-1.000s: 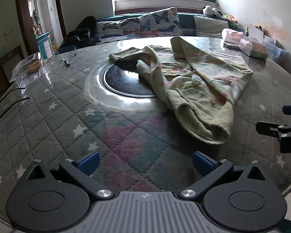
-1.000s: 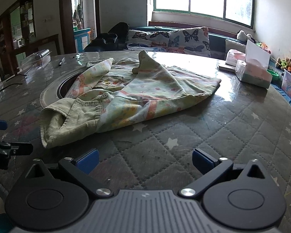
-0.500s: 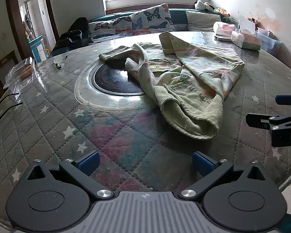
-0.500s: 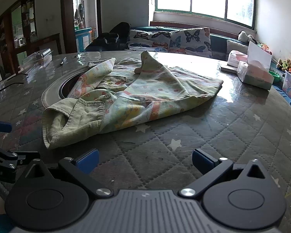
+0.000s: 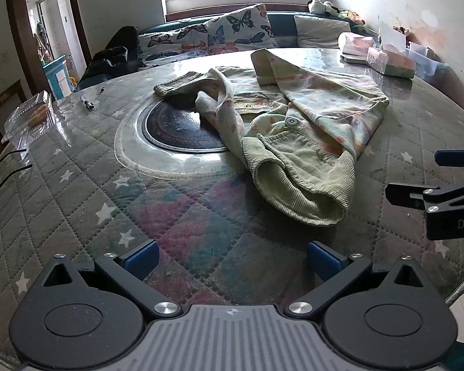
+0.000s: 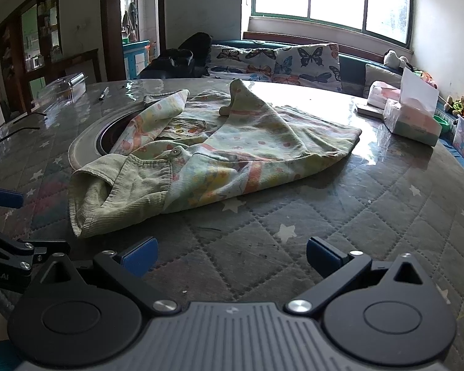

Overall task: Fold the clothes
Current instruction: 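Move both grippers toward the crumpled green shirt on the table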

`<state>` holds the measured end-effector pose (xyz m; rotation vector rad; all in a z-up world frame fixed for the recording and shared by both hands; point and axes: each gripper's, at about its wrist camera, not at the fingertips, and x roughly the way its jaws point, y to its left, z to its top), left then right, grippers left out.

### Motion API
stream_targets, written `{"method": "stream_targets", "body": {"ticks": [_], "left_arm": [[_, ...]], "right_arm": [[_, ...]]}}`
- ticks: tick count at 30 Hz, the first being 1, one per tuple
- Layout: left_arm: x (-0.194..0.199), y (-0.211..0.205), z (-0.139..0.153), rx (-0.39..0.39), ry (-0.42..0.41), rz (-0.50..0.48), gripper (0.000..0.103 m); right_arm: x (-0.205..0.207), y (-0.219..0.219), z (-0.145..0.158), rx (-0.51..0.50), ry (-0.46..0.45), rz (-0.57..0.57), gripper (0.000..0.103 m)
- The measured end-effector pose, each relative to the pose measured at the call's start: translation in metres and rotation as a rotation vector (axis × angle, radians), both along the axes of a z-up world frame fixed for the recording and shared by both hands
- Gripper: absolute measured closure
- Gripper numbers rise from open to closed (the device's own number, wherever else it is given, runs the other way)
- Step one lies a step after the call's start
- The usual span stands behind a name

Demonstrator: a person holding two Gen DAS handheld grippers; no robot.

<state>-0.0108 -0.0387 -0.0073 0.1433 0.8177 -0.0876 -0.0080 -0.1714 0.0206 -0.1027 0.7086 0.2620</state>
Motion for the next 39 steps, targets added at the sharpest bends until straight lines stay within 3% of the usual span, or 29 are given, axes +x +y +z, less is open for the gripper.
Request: {"method": "stream_targets", "body": {"ticks": [26,39], "left_arm": [[0.018,0.005,0.018,-0.008,-0.021,-0.016,0.000],[0.050,0.007,0.025,-0.006,-0.022,-0.024,0.000]], "right_arm": [[0.021,0.012,0.008,-0.002,-0.005,0.037,0.000],[0.050,0.015,0.010,-0.002,0.009,0.044,0.000]]}}
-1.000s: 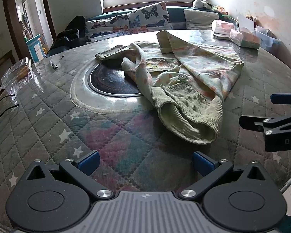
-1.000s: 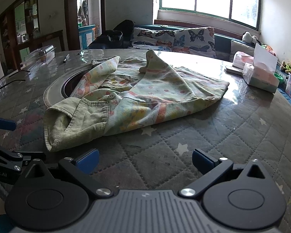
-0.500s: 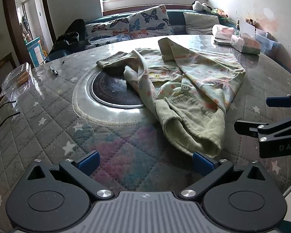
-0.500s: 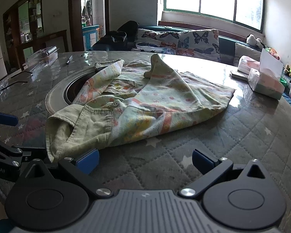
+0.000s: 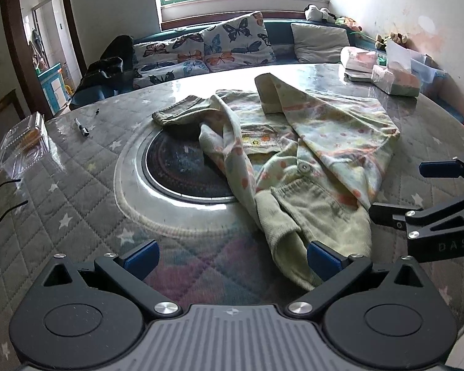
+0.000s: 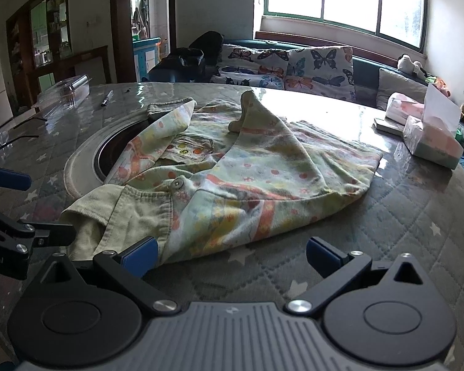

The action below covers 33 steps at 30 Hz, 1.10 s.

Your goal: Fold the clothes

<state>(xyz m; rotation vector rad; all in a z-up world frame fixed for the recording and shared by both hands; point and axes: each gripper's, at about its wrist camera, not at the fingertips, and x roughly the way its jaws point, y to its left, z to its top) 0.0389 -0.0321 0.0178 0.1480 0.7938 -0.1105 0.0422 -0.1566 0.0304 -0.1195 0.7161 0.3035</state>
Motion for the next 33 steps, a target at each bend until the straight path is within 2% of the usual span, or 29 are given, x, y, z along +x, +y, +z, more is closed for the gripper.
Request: {"method": "stream_targets", "body": {"ticks": [10,33], "left_arm": [[0.036,0.006,-0.002,-0.025,0.016,0.014,0.000],[0.096,-0.002,-0.001,-0.005,0.003,0.010,0.000]], "right_arm": [[0.037,0.000,0.003,-0.016,0.006,-0.008,0.000],[0.103,0.005,0.004,-0.052,-0.017,-0.021,0.001]]}}
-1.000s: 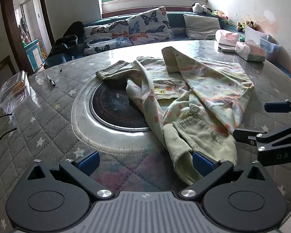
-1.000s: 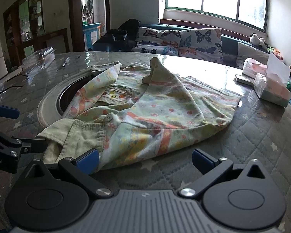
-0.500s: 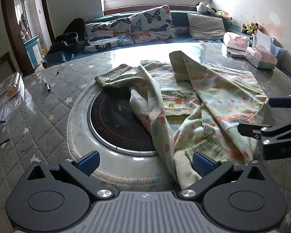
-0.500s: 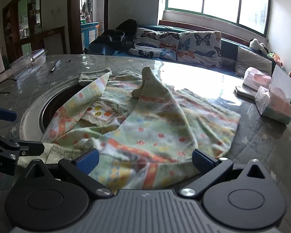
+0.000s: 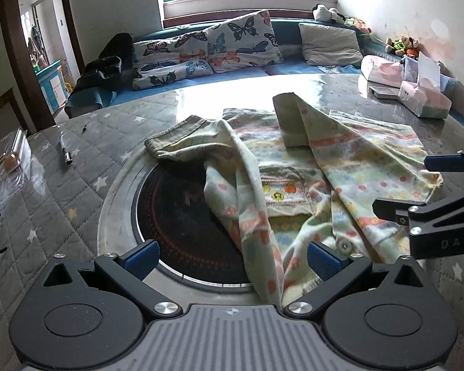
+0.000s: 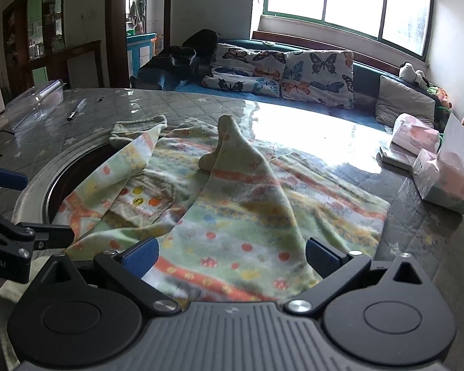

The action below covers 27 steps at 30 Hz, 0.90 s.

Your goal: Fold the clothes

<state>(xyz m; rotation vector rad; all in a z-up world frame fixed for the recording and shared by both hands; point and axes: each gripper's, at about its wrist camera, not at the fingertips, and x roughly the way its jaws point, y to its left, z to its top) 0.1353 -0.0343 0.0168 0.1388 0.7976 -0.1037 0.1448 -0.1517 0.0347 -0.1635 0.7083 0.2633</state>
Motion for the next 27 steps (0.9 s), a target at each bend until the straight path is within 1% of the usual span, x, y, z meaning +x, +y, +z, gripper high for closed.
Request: {"method": "stream_targets", "body": {"ticks": [2,4,7,9,11,13,15,17,19,20,21,22,23,25,26,27], "left_arm": [[0.005,-0.002,0.000,0.002,-0.008,-0.005,0.000],[0.010,-0.003,0.001,0.004,-0.019,-0.007,0.001],[0.019,-0.004,0.003,-0.003,-0.032,-0.012,0.002],[0.024,-0.005,0.004,-0.010,-0.041,-0.014,0.005],[0.029,-0.005,0.005,-0.017,-0.051,-0.017,0.008],[0.036,-0.005,0.006,-0.026,-0.057,-0.020,0.011],[0.043,-0.004,0.005,-0.033,-0.055,-0.020,0.015],[0.050,-0.004,0.003,-0.041,-0.053,-0.021,0.019],[0.056,-0.004,0.002,-0.048,-0.053,-0.022,0.023],[0.059,-0.004,0.000,-0.049,-0.052,-0.021,0.025],[0.062,-0.005,-0.001,-0.051,-0.052,-0.021,0.032],[0.064,-0.005,-0.001,-0.057,-0.050,-0.023,0.040],[0.066,-0.005,-0.002,-0.062,-0.047,-0.027,0.045],[0.070,-0.006,-0.004,-0.069,-0.039,-0.035,0.057],[0.070,-0.006,-0.005,-0.070,-0.037,-0.038,0.061],[0.071,-0.006,-0.006,-0.071,-0.034,-0.041,0.070]], "right_arm": [[0.008,-0.002,0.001,0.006,-0.009,-0.007,0.005],[0.018,-0.003,0.002,0.010,-0.018,-0.014,0.005],[0.034,-0.003,0.003,0.003,-0.026,-0.022,0.010],[0.047,-0.002,0.004,0.003,-0.030,-0.021,0.010],[0.060,-0.001,0.005,0.002,-0.037,-0.021,0.014],[0.072,0.001,0.004,0.008,-0.034,-0.018,0.015],[0.086,0.005,0.000,0.014,-0.017,-0.013,0.017],[0.096,0.008,-0.005,0.013,-0.001,-0.013,0.022],[0.105,0.010,-0.013,0.006,0.017,-0.020,0.023],[0.109,0.010,-0.017,0.006,0.025,-0.021,0.026],[0.112,0.010,-0.021,0.006,0.033,-0.023,0.028],[0.115,0.010,-0.024,0.007,0.041,-0.025,0.032],[0.117,0.009,-0.027,0.013,0.051,-0.026,0.039],[0.120,0.006,-0.031,0.039,0.073,-0.025,0.044],[0.120,0.005,-0.031,0.049,0.077,-0.022,0.050],[0.120,0.004,-0.030,0.061,0.077,-0.014,0.056]]}}
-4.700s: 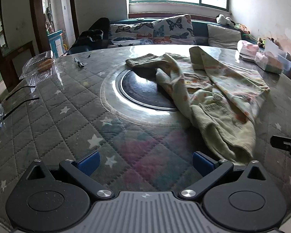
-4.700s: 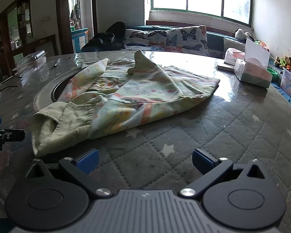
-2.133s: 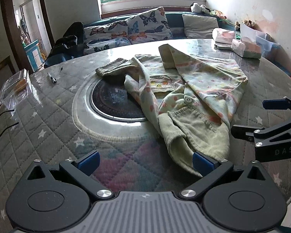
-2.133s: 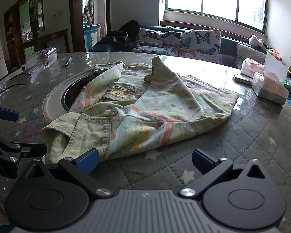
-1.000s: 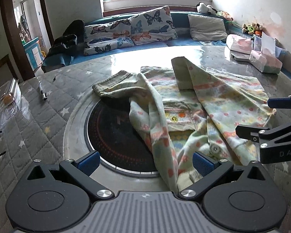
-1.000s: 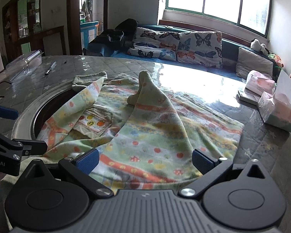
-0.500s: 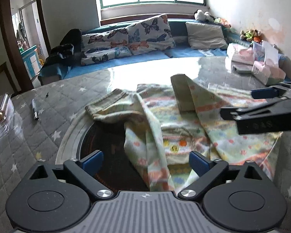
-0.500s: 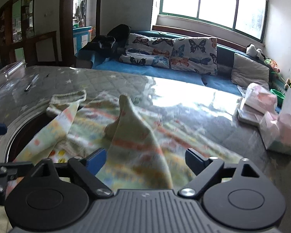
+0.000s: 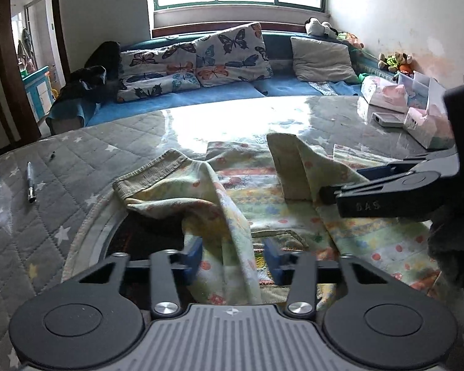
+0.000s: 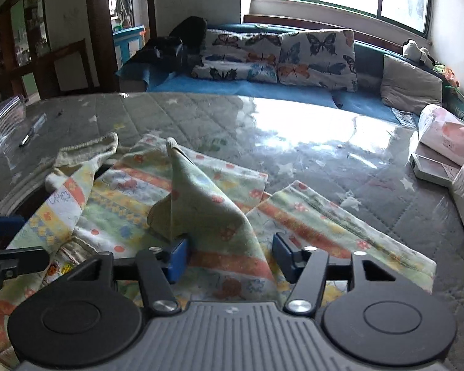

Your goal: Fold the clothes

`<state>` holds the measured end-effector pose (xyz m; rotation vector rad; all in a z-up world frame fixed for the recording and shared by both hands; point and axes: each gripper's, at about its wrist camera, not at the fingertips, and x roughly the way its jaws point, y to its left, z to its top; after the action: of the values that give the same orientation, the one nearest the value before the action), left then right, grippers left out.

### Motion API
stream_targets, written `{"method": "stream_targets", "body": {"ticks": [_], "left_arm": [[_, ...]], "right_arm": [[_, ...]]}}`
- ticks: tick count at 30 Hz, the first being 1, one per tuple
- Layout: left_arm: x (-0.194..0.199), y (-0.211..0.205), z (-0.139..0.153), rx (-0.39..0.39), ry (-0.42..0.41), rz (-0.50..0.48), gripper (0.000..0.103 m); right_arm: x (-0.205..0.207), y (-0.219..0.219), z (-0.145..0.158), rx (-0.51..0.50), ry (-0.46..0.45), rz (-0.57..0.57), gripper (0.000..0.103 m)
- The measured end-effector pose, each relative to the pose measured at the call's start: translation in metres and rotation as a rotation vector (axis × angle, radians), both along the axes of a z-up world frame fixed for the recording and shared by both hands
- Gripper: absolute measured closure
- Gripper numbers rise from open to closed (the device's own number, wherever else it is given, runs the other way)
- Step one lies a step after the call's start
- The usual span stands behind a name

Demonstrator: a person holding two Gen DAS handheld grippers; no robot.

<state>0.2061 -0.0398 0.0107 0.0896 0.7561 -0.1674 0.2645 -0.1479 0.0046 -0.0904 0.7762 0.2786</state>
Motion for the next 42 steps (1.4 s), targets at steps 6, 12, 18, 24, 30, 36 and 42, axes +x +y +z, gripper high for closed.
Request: {"method": "stream_targets", "body": {"ticks": [6,12,18,24,30,36,42], "left_arm": [[-0.002,0.003,-0.002,0.000,-0.004,-0.006,0.096],[-0.011,0.019,0.004,-0.019,-0.026,0.049,0.101],[-0.026,0.043,0.004,-0.042,-0.029,0.117,0.101],[-0.038,0.055,0.008,-0.061,-0.039,0.143,0.101],[-0.049,0.068,0.002,-0.071,-0.021,0.182,0.102],[-0.063,0.083,-0.002,-0.105,-0.006,0.221,0.102],[-0.072,0.092,-0.009,-0.125,0.012,0.250,0.102]], "right_arm": [[-0.014,-0.009,0.011,0.073,-0.036,-0.016,0.090],[-0.034,-0.027,0.030,0.119,-0.096,-0.058,0.099],[-0.052,-0.037,0.045,0.130,-0.141,-0.064,0.101],[-0.037,-0.022,0.039,0.112,-0.112,-0.032,0.075],[-0.014,0.004,0.033,0.080,-0.133,-0.001,0.060],[0.019,0.033,0.023,0.057,-0.115,0.016,0.061],[0.034,0.044,0.010,0.027,-0.082,0.004,0.089]]}}
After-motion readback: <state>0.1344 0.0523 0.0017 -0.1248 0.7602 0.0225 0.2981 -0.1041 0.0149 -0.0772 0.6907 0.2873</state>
